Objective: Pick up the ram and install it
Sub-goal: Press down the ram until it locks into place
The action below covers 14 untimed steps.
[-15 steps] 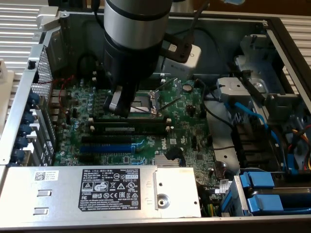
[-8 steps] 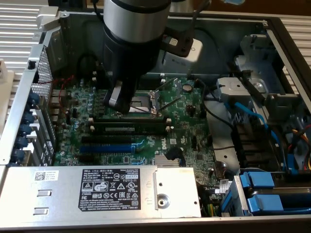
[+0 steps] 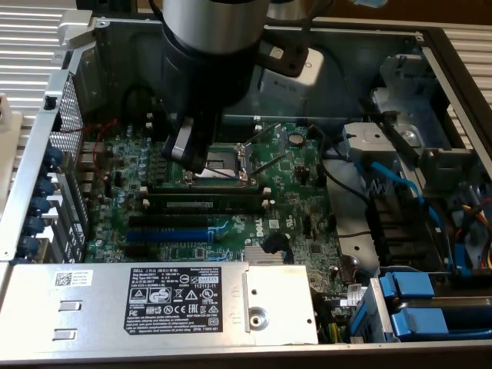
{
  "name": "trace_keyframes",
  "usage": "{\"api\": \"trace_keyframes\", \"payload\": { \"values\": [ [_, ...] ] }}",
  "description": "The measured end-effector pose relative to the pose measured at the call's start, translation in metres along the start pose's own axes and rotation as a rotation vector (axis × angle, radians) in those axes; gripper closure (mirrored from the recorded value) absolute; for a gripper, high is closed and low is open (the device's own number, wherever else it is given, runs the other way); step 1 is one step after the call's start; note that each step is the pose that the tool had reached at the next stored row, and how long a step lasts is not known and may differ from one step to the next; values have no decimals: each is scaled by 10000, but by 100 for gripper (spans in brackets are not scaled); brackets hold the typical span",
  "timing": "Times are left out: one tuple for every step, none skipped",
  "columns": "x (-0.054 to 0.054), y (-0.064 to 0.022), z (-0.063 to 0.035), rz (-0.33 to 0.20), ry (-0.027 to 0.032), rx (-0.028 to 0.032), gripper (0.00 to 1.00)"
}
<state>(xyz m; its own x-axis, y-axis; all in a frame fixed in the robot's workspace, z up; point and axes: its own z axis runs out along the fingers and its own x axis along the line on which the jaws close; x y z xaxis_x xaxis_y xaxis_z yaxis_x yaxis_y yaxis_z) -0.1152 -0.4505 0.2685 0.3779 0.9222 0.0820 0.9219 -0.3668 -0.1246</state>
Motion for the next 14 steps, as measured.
{"api": "trace_keyframes", "payload": {
  "values": [
    [0, 0, -2, 0, 2, 0, 89],
    [0, -1, -6, 0, 2, 0, 89],
    [0, -1, -10, 0, 0, 0, 89],
    [1, -2, -16, 0, -2, 0, 89],
    [1, -3, -22, 0, -1, 0, 89],
    [2, -4, -30, 0, -1, 0, 89],
    [3, -5, -41, 0, -1, 0, 89],
    [4, -6, -52, 0, 0, 0, 89],
    [5, -8, -64, 0, -1, 0, 89],
    [5, -9, -72, 0, 0, 0, 89],
    [6, -10, -80, 0, 0, 0, 89],
    [7, -11, -87, 0, 0, 0, 89],
    [7, -12, -94, 0, 0, 0, 89],
    [8, -12, -99, 0, 1, -1, 89]
  ]
}}
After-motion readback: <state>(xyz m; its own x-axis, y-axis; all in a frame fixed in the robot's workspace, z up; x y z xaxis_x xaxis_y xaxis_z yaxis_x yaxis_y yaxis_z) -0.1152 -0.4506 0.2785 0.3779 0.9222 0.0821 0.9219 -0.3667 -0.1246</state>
